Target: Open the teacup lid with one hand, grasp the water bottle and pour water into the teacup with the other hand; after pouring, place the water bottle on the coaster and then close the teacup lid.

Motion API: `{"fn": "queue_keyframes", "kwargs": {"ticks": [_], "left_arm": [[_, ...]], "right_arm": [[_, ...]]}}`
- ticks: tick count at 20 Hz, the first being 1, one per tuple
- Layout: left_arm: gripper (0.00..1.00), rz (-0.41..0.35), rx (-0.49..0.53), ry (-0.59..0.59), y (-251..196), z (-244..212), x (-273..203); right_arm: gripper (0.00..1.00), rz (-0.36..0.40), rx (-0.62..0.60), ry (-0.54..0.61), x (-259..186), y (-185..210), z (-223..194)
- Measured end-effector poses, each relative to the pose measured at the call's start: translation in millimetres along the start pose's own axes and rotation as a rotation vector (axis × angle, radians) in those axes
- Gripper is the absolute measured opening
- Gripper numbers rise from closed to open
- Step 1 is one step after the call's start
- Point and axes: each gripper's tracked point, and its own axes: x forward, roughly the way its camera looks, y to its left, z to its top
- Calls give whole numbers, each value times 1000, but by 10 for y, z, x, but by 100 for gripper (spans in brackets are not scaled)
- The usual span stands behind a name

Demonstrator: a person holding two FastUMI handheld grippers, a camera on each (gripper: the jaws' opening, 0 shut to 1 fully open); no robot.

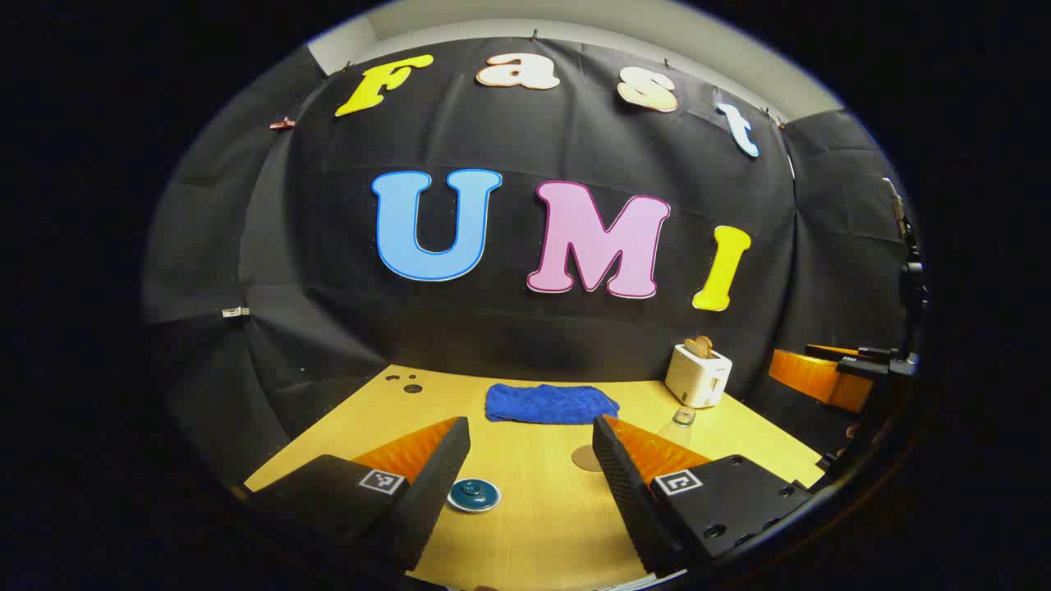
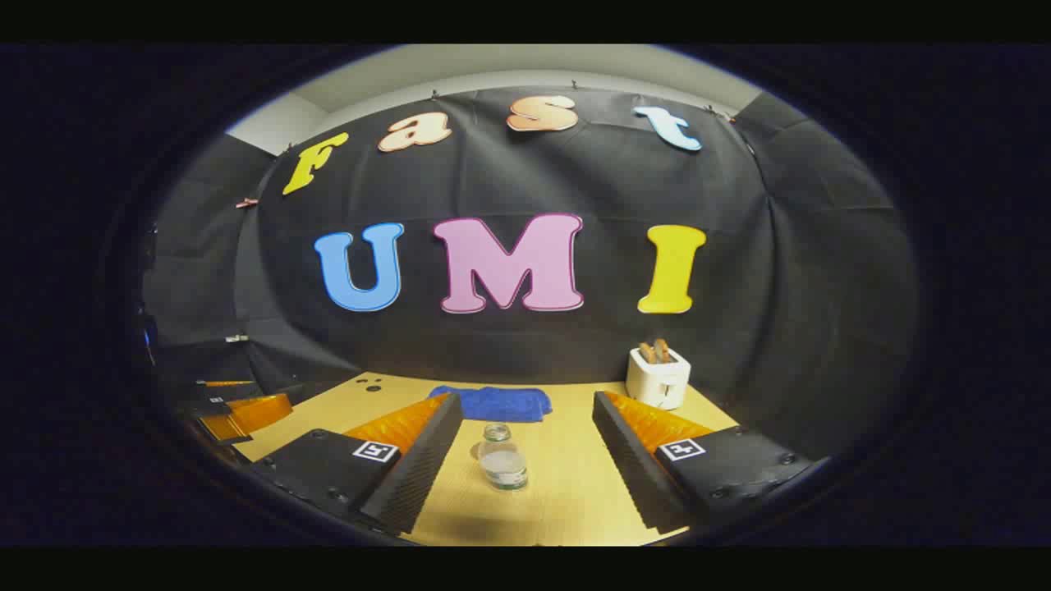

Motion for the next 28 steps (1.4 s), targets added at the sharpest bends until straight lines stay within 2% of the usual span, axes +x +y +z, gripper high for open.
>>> {"fn": "queue_keyframes", "kwargs": {"ticks": [3, 7, 12, 15, 23, 28], "left_arm": [[95, 29, 27, 24, 46, -91, 65], [95, 28, 10, 65, 10, -219, 158], [95, 52, 90, 101, 74, -463, 324], [94, 56, 64, 119, 102, -614, 405], [95, 133, 49, 163, 560, -1149, 804], [95, 116, 60, 182, 661, -1533, 1141]], "right_arm": [[99, 19, 15, 33, 85, -51, -124], [100, 73, -73, 44, 213, -24, -263], [100, 169, -113, 52, 348, 147, -468], [98, 198, -117, 89, 399, 179, -632], [98, 207, -119, 168, 564, 136, -1023], [98, 199, -109, 220, 653, 162, -1317]]}}
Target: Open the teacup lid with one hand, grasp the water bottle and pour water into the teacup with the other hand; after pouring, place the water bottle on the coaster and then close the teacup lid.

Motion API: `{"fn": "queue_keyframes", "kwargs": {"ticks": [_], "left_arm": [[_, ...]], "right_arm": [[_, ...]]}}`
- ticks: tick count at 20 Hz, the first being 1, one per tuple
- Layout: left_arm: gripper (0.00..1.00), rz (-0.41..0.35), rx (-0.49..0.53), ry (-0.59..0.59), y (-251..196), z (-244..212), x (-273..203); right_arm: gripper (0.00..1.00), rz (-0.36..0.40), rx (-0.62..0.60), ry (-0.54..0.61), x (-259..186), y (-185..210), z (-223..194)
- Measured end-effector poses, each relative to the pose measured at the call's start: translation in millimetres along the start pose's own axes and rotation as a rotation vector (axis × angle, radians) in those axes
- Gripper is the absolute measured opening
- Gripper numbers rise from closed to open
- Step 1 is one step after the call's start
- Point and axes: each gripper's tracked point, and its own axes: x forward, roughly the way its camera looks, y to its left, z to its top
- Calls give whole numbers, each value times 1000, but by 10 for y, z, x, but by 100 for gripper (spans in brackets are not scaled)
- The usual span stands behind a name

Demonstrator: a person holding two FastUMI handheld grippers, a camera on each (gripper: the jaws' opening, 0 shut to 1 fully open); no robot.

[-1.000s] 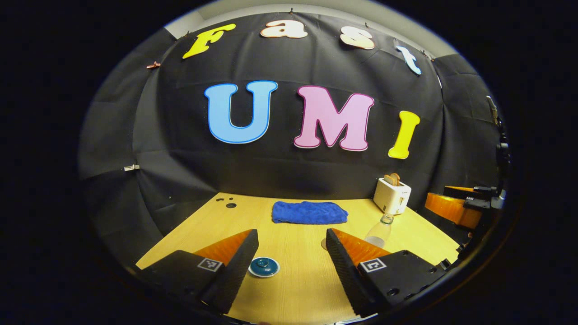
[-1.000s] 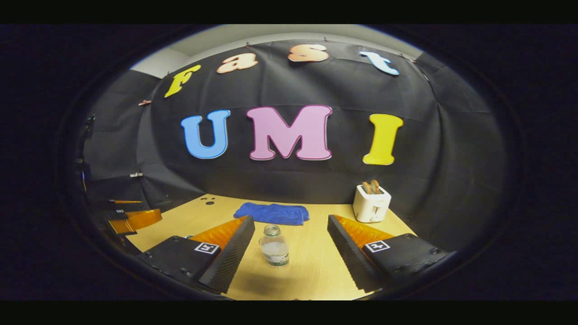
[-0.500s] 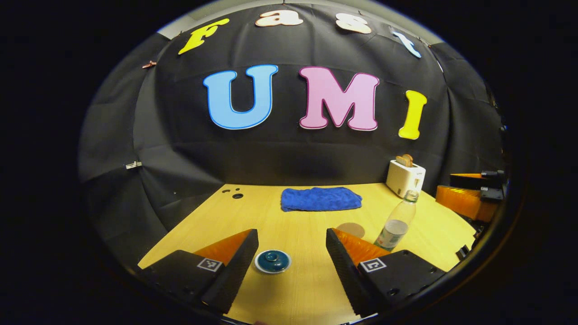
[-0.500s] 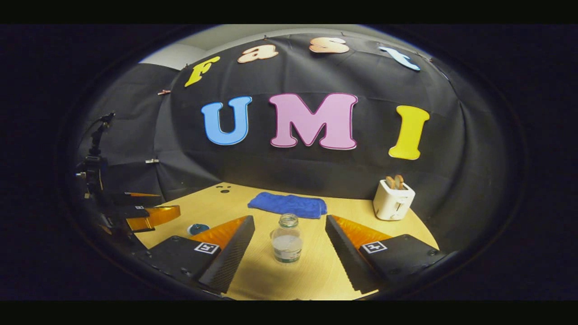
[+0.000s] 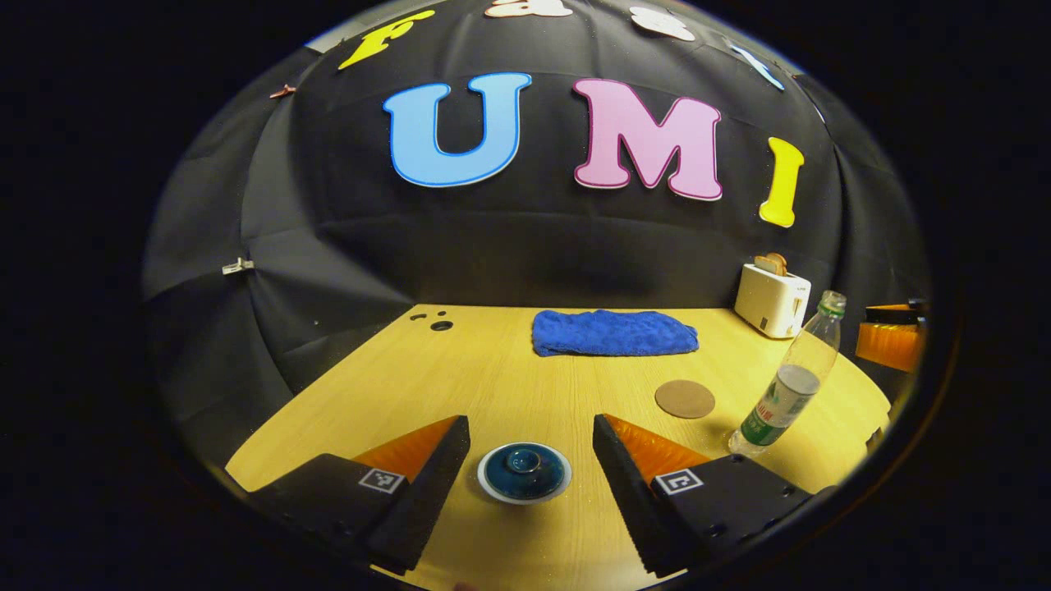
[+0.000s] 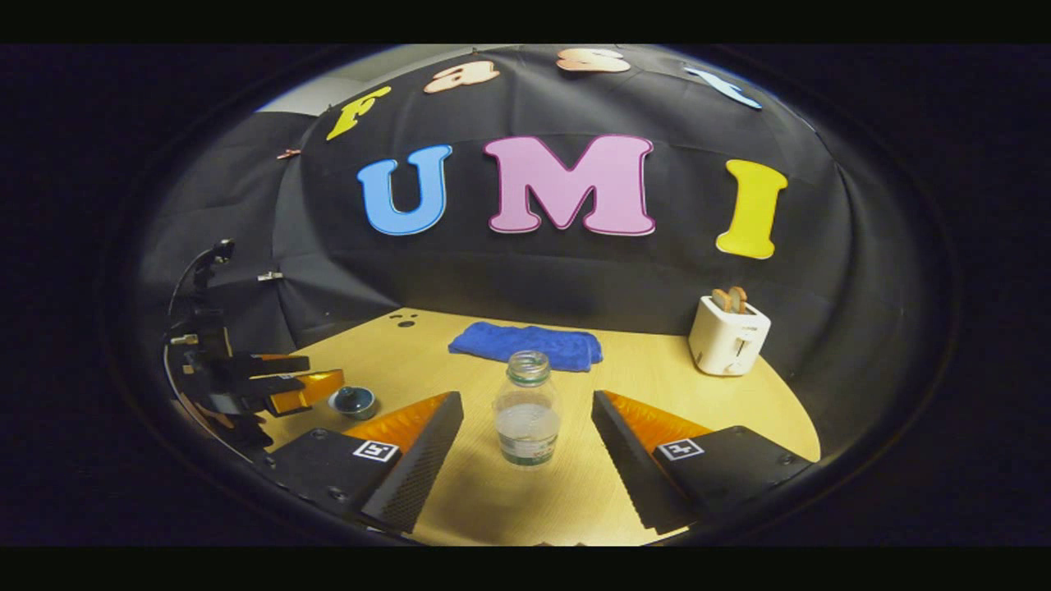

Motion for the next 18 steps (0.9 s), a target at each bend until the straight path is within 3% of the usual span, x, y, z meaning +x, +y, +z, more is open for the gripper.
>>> {"fn": "queue_keyframes", "kwargs": {"ticks": [1, 10, 16, 18], "left_arm": [[98, 7, 21, 8, 9, -90, 97], [73, 46, 30, 33, 44, -361, 382], [70, 25, 19, 61, 8, -517, 336], [59, 29, 48, 55, 18, -530, 332]], "right_arm": [[98, 2, 4, 8, 33, 7, -36], [98, -2, 25, 40, 186, 52, -349], [98, -14, 21, 25, 266, 50, -374], [98, -19, 26, 23, 286, 46, -403]]}}
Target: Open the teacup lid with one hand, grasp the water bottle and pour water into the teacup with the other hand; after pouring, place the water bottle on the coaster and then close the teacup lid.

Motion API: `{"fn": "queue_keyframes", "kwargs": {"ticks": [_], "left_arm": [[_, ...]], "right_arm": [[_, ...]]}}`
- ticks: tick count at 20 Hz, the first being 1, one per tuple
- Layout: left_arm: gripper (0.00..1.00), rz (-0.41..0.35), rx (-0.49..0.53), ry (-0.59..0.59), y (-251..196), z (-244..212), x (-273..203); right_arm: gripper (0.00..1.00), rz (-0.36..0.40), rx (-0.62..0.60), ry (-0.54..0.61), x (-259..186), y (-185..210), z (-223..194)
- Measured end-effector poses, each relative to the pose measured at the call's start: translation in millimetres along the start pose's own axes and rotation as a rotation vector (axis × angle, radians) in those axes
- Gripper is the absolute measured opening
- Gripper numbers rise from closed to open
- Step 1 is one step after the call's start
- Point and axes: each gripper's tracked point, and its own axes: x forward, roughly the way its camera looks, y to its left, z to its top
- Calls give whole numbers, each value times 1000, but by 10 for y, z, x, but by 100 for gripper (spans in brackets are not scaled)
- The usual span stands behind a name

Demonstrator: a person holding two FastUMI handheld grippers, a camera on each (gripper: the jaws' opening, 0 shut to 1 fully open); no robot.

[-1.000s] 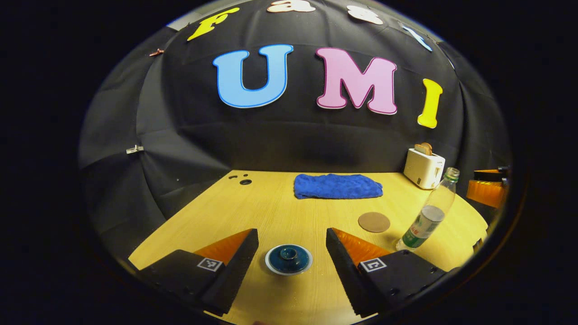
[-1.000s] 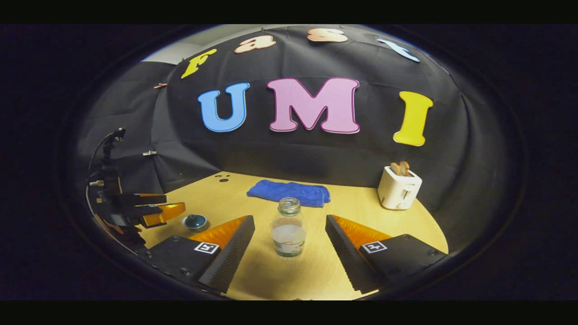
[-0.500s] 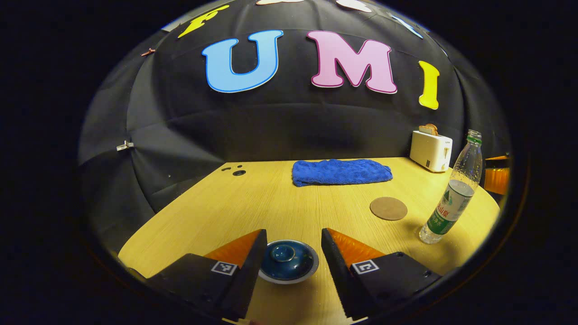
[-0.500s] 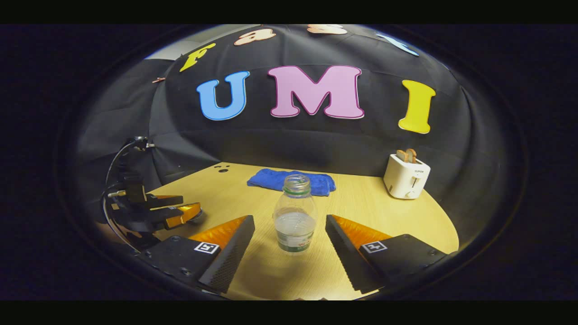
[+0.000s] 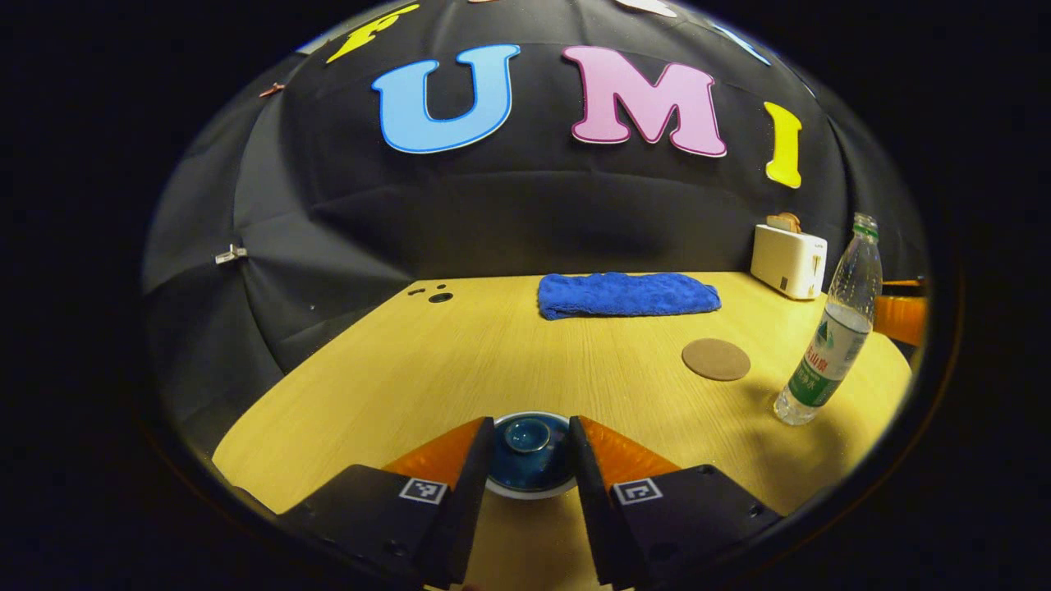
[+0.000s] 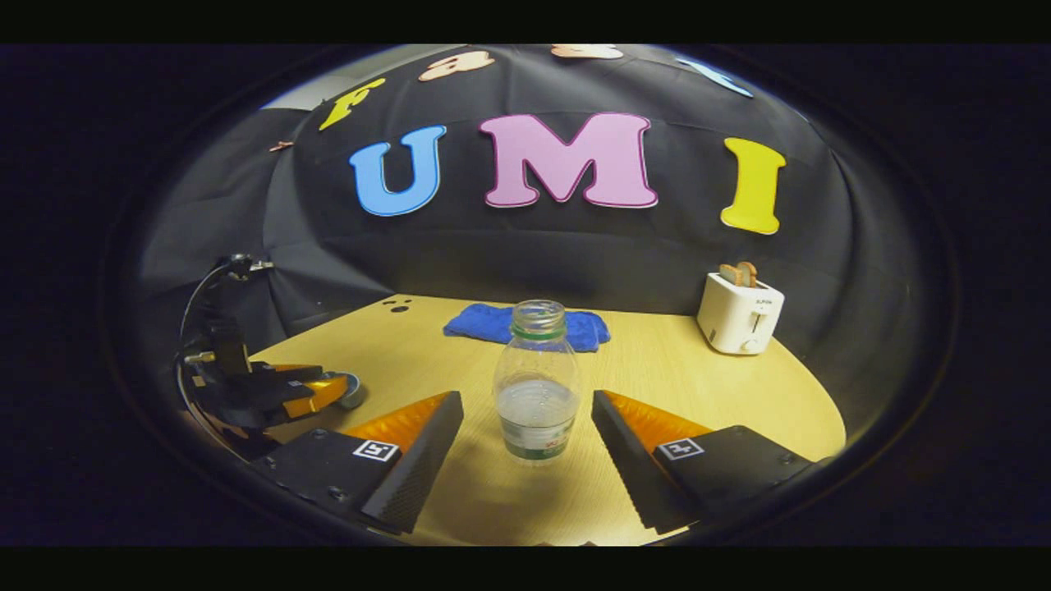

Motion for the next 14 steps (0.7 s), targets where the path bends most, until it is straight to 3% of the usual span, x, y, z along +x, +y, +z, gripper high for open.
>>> {"fn": "queue_keyframes", "kwargs": {"ticks": [3, 4, 5, 7, 8, 9, 10, 14], "left_arm": [[52, -1, 16, -3, -5, -2, 1], [41, -2, 18, 0, 4, -1, 18], [42, -4, 18, -5, 6, 19, 11], [31, -10, 16, 1, 15, 17, 31], [34, -14, 25, 5, 19, 26, 39], [29, -17, 37, 8, 10, 23, 49], [33, -17, 48, 7, 10, 45, 48], [27, -22, 50, 2, 5, 67, 38]], "right_arm": [[98, -10, 9, -6, 49, -1, -6], [98, -13, 10, -11, 59, -5, -5], [98, -16, 10, -16, 65, -1, -2], [98, -25, 8, -22, 95, -8, -9], [98, -26, 8, -25, 108, 3, -16], [98, -32, 6, -27, 120, -1, -34], [98, -37, 5, -27, 133, -7, -42], [98, -46, 21, -27, 207, 34, -102]]}}
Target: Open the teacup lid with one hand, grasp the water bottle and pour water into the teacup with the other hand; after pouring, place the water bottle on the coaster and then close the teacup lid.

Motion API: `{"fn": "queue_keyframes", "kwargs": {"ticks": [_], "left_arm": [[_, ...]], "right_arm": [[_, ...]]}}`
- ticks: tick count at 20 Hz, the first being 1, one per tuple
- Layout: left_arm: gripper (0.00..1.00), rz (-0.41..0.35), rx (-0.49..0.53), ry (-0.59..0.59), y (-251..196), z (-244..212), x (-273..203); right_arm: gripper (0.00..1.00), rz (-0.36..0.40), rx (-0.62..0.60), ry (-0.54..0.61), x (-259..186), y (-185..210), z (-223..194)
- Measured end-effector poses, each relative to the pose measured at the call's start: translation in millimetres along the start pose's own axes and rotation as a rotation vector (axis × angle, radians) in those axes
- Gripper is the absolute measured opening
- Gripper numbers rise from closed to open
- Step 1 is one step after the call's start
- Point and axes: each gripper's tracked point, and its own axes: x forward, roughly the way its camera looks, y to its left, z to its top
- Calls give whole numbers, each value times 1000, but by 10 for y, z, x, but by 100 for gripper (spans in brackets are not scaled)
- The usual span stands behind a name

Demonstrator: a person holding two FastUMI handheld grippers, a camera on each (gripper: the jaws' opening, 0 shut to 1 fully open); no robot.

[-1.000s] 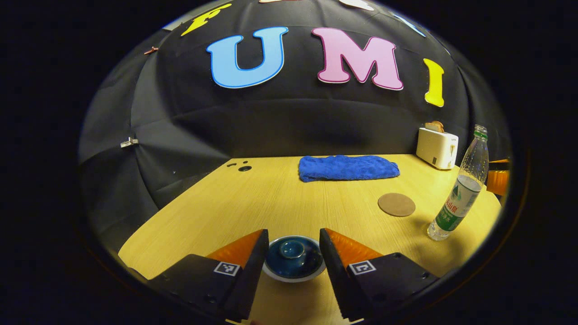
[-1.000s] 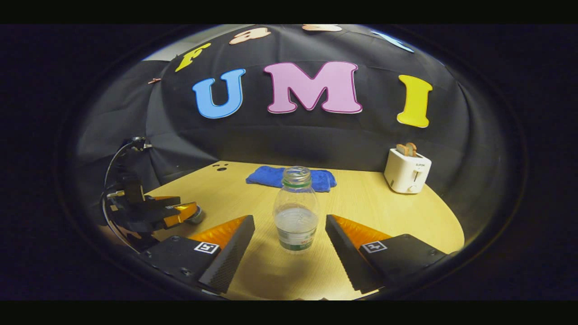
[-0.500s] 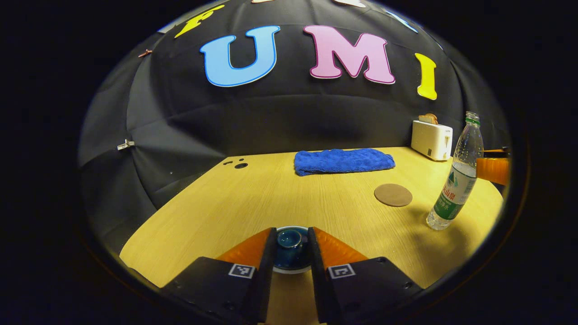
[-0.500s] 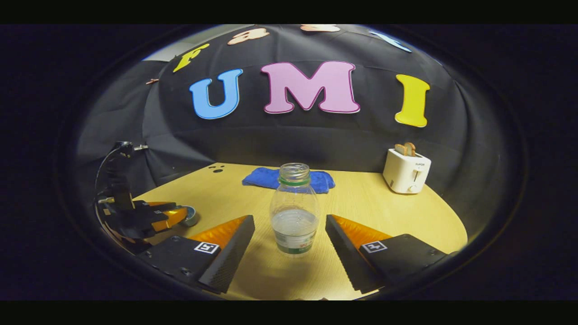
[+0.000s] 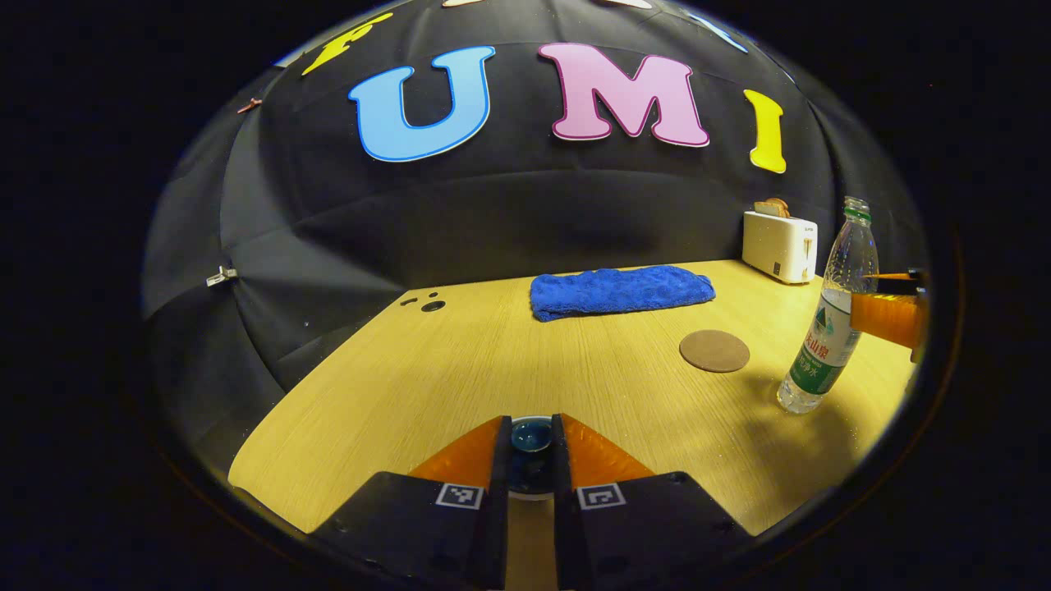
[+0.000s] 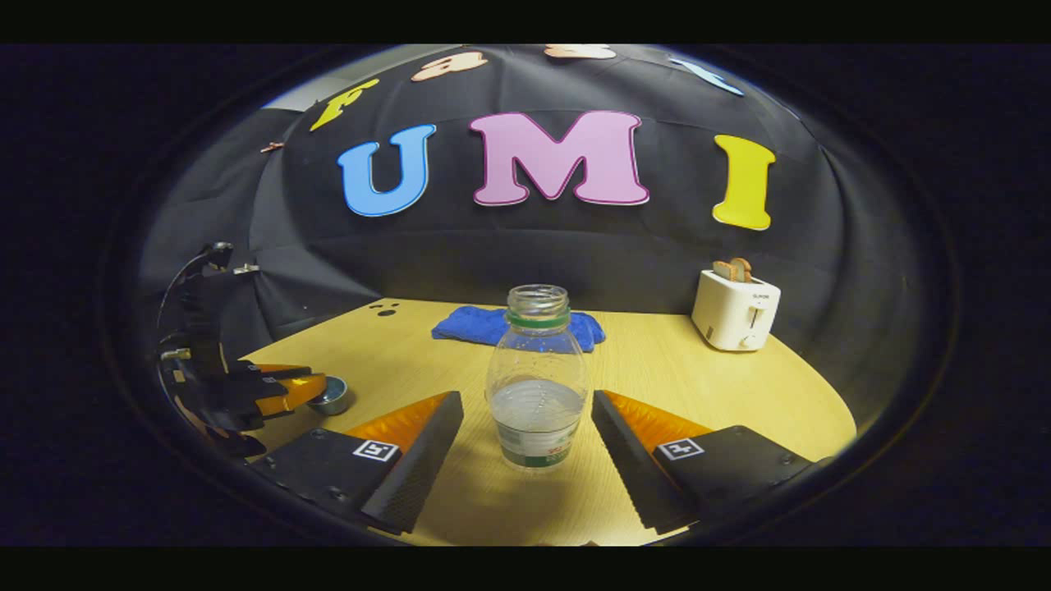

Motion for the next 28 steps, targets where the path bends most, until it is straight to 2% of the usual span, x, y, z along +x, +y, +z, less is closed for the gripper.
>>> {"fn": "queue_keyframes", "kwargs": {"ticks": [1, 2, 9, 15, 20, 23, 24, 25, 26, 28], "left_arm": [[23, 2, -7, 0, 20, -15, -13], [26, 5, -14, -5, 38, 5, -24], [26, -6, -33, -42, 53, 161, -96], [26, -17, -42, -72, -12, 306, -118], [26, -34, -45, -93, -28, 376, -105], [26, -35, -42, -91, 10, 365, -88], [22, -36, -50, -87, 18, 361, -88], [26, -38, -59, -84, 20, 339, -91], [26, -37, -65, -81, 23, 332, -86], [26, -33, -75, -73, 48, 313, -92]], "right_arm": [[98, -4, 3, -2, 24, 10, 5], [98, -7, 5, -6, 33, 9, 18], [99, -40, 7, -21, 170, -40, 22], [99, -80, 21, -2, 313, -81, -152], [99, -90, -4, -33, 426, -67, -188], [99, -93, 22, -32, 521, -98, -228], [97, -93, 30, -35, 555, -102, -219], [94, -92, 32, -40, 575, -101, -200], [80, -94, 23, -45, 580, -102, -184], [82, -80, -2, -54, 586, -70, -157]]}}
